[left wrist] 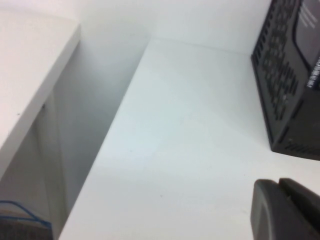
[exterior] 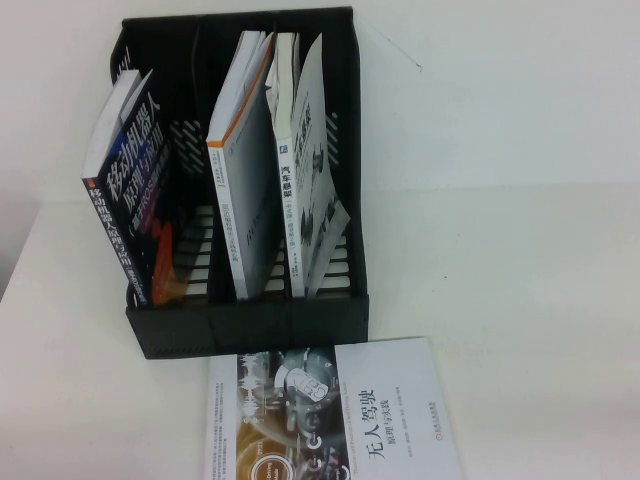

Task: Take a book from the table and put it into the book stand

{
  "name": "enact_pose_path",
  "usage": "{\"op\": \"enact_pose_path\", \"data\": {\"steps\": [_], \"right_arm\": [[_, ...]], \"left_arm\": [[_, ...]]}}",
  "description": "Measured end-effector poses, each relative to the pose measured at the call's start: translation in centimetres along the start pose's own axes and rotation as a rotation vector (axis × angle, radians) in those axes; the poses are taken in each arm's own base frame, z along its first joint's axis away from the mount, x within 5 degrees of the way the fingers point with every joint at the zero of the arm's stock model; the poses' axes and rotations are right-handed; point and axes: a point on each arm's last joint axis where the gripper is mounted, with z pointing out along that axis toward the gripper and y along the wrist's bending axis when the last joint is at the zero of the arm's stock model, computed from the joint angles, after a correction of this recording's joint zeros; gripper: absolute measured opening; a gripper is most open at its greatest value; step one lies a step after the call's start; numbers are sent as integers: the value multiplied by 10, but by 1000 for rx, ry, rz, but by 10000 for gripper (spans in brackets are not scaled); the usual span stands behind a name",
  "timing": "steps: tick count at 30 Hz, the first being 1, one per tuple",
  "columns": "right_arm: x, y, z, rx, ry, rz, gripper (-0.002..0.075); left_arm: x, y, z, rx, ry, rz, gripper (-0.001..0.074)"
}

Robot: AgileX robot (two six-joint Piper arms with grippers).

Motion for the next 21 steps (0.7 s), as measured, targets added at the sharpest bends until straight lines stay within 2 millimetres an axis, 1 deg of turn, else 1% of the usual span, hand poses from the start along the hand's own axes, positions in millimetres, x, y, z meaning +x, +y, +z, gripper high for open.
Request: {"op": "enact_pose_path", "data": {"steps": [6,12,18,21], "right_arm": [[0,0,0,0,0,5,1],[0,0,0,0,0,7,0],[0,0,0,0,0,7,0],[0,0,0,0,0,7,0]], "left_arm": [[1,-4,0,75,20,22,-2],[1,-5,0,83,22,33,-2],[1,-5,0,84,17,169,-2],[1,-4,0,83,16,195,-2]]}}
